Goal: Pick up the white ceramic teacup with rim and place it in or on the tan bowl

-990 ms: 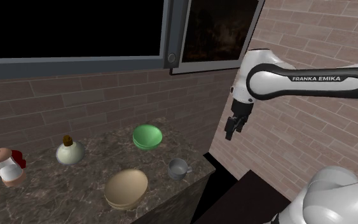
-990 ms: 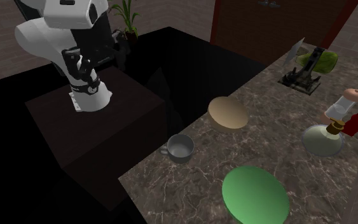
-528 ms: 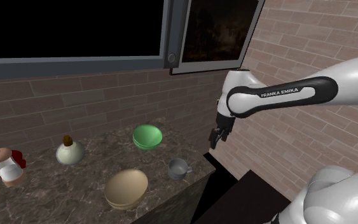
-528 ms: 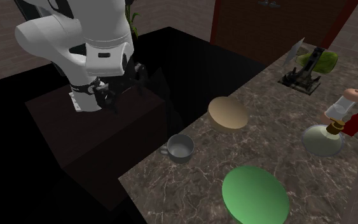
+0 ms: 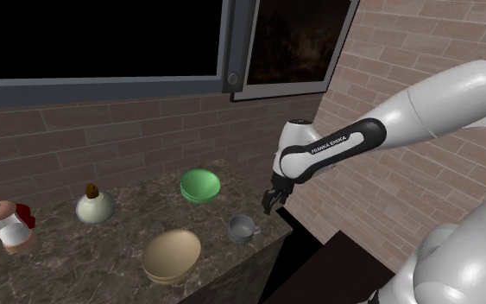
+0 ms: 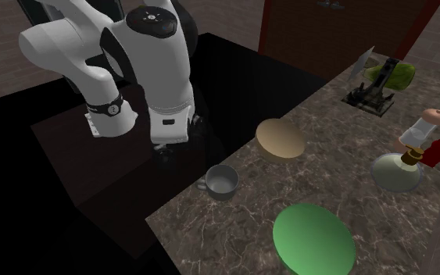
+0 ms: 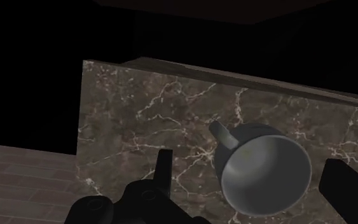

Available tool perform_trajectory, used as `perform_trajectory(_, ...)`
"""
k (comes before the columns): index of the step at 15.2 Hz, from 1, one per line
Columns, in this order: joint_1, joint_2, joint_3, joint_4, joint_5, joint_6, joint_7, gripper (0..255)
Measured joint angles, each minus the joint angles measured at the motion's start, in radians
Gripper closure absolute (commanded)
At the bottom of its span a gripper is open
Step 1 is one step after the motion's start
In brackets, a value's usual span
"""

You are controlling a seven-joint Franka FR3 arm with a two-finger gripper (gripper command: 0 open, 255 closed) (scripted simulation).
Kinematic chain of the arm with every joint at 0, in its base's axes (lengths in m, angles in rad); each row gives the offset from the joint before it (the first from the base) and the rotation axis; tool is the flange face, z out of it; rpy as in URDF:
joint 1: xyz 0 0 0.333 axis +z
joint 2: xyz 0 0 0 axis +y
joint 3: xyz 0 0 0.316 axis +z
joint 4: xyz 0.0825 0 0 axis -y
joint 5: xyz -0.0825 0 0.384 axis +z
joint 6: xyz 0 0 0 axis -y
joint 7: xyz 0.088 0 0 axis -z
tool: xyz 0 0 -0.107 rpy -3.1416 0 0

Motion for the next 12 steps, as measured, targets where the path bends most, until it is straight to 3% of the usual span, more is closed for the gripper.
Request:
perform_trajectory(6,0.016,0.249,0.019,0.092,0.057,0.178,-0.015,0)
perform_trajectory(12,0.017,0.437,0.039,0.193,0.092,0.28,-0.025,0)
